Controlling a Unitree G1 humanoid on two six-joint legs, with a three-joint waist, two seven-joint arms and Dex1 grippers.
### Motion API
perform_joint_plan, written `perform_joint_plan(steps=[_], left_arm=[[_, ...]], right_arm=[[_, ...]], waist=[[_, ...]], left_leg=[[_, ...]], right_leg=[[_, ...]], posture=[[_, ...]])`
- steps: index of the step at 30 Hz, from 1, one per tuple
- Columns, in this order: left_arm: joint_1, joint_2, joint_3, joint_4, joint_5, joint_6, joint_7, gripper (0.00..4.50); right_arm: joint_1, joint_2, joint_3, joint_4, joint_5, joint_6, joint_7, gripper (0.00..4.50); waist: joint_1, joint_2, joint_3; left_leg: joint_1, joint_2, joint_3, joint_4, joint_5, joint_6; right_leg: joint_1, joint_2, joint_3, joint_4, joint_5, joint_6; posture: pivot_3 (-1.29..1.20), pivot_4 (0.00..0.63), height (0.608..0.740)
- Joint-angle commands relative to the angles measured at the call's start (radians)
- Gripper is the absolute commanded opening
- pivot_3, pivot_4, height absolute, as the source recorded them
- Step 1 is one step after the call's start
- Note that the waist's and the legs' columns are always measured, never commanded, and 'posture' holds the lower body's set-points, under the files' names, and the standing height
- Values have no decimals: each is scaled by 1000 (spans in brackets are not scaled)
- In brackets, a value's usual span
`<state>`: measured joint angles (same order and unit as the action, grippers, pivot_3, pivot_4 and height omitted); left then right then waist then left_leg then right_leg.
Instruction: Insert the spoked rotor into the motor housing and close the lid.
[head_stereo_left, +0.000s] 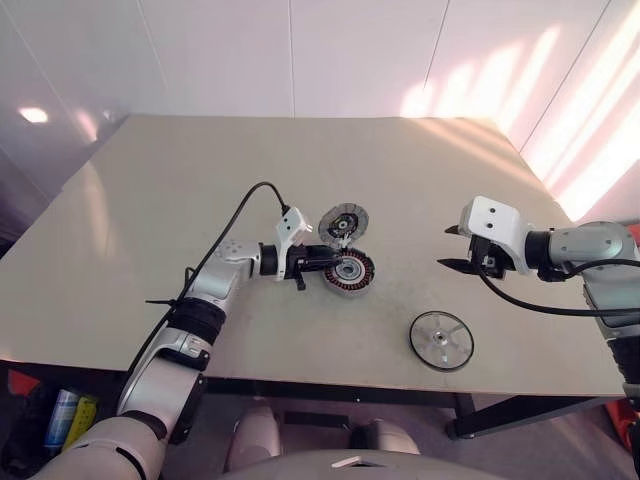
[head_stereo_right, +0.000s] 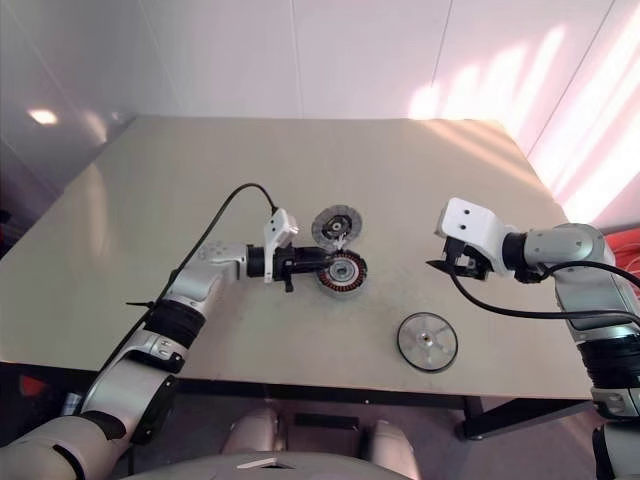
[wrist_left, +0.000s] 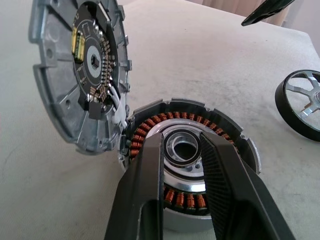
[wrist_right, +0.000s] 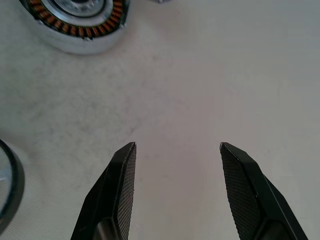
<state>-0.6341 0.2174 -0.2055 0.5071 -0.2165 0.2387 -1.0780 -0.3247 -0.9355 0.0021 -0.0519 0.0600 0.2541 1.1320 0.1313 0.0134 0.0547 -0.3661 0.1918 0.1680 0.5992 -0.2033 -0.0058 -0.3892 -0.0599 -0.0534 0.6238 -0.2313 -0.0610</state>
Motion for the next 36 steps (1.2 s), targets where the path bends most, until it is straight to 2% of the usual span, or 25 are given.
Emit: perform_joint_plan(steps=[1,9,36], left_arm=[[-47,-14,-6,6,11,-29,-11,773],[-91,-57,-40,61,52,-66,-32,773],[-94,-56,-56,120,129,-134,-21,773]], right_arm=[[5,10,-19,-69,35,31,-19,3031],[-8,57,14,-114,32,65,-62,3031],[-39,62,32,-87,22,43,-98,3031]], waist=[[4,0,0],[9,0,0],[20,0,0]], left_leg=[[0,0,0,0,0,1],[-1,-1,0,0,2,3],[-1,-2,0,0,2,3]], right_leg=[[0,0,0,0,0,0],[0,-1,0,0,0,0],[0,-3,0,0,0,1]], posture=[[0,0,740],[0,0,740],[0,0,740]])
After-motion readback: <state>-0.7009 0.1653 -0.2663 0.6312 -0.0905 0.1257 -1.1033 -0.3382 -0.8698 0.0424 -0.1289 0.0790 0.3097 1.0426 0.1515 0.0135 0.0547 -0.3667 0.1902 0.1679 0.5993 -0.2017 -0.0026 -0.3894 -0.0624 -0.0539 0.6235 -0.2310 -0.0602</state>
